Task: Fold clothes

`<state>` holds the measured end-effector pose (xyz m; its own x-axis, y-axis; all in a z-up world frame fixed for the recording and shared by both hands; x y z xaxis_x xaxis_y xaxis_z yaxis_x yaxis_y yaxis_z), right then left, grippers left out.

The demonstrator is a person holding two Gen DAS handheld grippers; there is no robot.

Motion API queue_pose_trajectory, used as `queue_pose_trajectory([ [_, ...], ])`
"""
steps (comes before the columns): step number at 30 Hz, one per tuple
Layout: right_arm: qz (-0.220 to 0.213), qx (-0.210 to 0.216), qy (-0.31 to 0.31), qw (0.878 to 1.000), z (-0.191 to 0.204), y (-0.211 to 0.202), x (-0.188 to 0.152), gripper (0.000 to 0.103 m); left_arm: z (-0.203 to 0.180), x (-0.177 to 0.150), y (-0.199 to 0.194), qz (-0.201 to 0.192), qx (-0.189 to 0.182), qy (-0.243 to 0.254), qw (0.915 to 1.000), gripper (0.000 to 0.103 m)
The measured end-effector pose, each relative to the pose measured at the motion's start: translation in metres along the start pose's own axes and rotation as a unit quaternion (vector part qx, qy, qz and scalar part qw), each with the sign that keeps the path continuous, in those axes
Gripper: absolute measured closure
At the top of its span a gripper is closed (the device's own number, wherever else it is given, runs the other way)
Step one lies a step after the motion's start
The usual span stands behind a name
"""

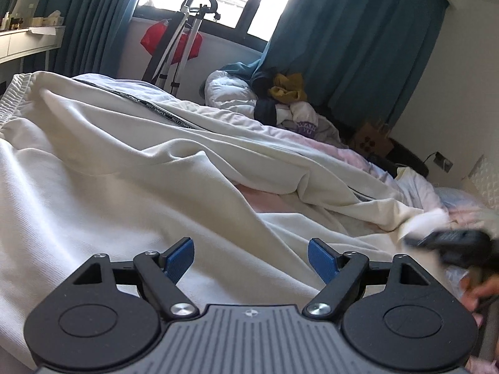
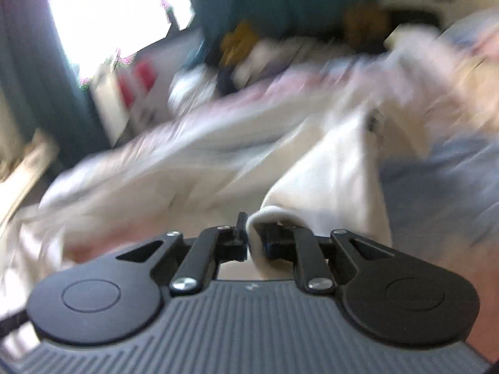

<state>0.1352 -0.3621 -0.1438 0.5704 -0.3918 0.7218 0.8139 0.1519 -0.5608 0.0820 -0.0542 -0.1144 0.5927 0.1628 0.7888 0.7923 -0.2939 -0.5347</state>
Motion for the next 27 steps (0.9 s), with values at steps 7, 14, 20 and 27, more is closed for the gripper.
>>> queue_pose_trajectory([
  [7, 0.033, -0.015, 0.002, 0.999, 0.015, 0.006, -0.021, 0.088, 0.002, 0.001, -0.001, -0.004, -0.008, -0.007, 0.9999, 0.021],
  [14, -0.045, 0.076, 0.182, 0.979, -0.028, -0.066, -0.011, 0.054, -0.006, -0.002, 0.000, -0.003, -0.021, 0.004, 0.9998, 0.021],
  [20, -0.105, 0.082, 0.322, 0.937, -0.084, -0.076, -0.009, 0.030, -0.017, -0.007, 0.004, 0.003, -0.030, 0.028, 0.9992, 0.020],
  [27, -0.045, 0.080, 0.303, 0.949, -0.070, -0.032, -0.005, 0.030, -0.015, -0.014, 0.020, 0.026, -0.026, 0.037, 0.9986, 0.020],
])
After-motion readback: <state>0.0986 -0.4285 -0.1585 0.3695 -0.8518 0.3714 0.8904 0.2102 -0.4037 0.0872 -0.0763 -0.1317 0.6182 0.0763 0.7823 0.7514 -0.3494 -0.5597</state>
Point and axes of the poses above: each gripper's, at about its wrist camera, not at the fingertips, and y roughly the way its jaws point, z to its left, x to its top, the point moved 5 cm from there along y, roughly the way its jaws point, and after that the axes turned 6 degrees about x, right-handed, at the moved point
